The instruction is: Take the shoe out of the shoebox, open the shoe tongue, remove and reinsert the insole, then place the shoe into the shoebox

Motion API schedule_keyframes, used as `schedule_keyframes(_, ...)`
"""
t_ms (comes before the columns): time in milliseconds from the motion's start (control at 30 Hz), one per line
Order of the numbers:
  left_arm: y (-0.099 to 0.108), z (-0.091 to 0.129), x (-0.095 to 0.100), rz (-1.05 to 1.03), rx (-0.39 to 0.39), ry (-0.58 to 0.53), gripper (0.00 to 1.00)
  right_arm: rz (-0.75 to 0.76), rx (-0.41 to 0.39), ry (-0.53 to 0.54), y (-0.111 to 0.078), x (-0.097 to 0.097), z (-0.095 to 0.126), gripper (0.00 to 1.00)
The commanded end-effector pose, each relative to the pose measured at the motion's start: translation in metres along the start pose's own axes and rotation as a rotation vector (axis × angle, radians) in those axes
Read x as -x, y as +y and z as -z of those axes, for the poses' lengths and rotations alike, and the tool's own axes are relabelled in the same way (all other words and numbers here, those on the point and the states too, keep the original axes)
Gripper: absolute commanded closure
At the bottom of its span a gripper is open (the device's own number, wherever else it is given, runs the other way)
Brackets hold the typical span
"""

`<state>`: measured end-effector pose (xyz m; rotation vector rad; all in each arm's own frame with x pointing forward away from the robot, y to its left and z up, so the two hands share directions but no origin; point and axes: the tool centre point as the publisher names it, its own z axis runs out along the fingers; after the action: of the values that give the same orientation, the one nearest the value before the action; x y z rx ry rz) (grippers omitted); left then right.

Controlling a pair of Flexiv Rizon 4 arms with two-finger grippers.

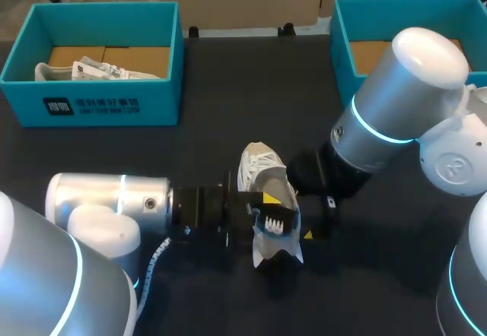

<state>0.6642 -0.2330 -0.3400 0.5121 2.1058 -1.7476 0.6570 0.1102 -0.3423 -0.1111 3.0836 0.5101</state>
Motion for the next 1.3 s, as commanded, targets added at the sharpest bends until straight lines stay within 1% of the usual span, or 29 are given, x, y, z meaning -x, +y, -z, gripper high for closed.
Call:
schedule_keyframes(33, -0.005, 0.000, -0.002, -0.002, 0.008, -0.003, 0.74, 0.001, 0.002, -0.001, 0.000, 0.000, -0.001, 0.00)
schedule_keyframes(333, -0.019, -0.001, -0.008, -0.033, 0.010, 0.001, 0.72, 0.001, 0.002, -0.001, 0.000, 0.000, -0.001, 0.00)
schedule_keyframes(467, -0.026, -0.001, -0.009, -0.055, 0.017, 0.003, 0.73, 0.001, 0.002, -0.001, 0.000, 0.000, -0.001, 0.00)
schedule_keyframes(533, -0.028, -0.001, -0.009, -0.063, 0.026, 0.001, 0.77, 0.001, 0.002, -0.001, 0.000, 0.000, -0.001, 0.00)
schedule_keyframes(567, -0.030, -0.002, -0.010, -0.068, 0.032, 0.004, 0.84, 0.001, 0.002, -0.001, 0.000, 0.000, -0.001, 0.00)
schedule_keyframes(600, -0.030, -0.002, -0.010, -0.074, 0.035, 0.005, 0.99, 0.001, 0.002, -0.001, 0.000, 0.000, -0.001, 0.00)
schedule_keyframes(667, -0.030, -0.003, -0.011, -0.095, 0.049, 0.014, 1.00, 0.001, 0.002, -0.001, 0.000, 0.000, -0.001, 0.00)
schedule_keyframes(833, -0.021, -0.006, -0.012, -0.145, 0.052, 0.042, 1.00, 0.001, 0.002, -0.001, 0.000, 0.000, -0.001, 0.00)
schedule_keyframes(1067, -0.005, -0.007, -0.007, -0.194, 0.043, 0.043, 1.00, 0.001, 0.002, -0.001, 0.000, 0.000, -0.001, 0.00)
schedule_keyframes(1300, 0.014, -0.010, -0.001, -0.218, 0.098, 0.022, 1.00, 0.001, 0.002, -0.001, 0.000, 0.000, -0.001, 0.00)
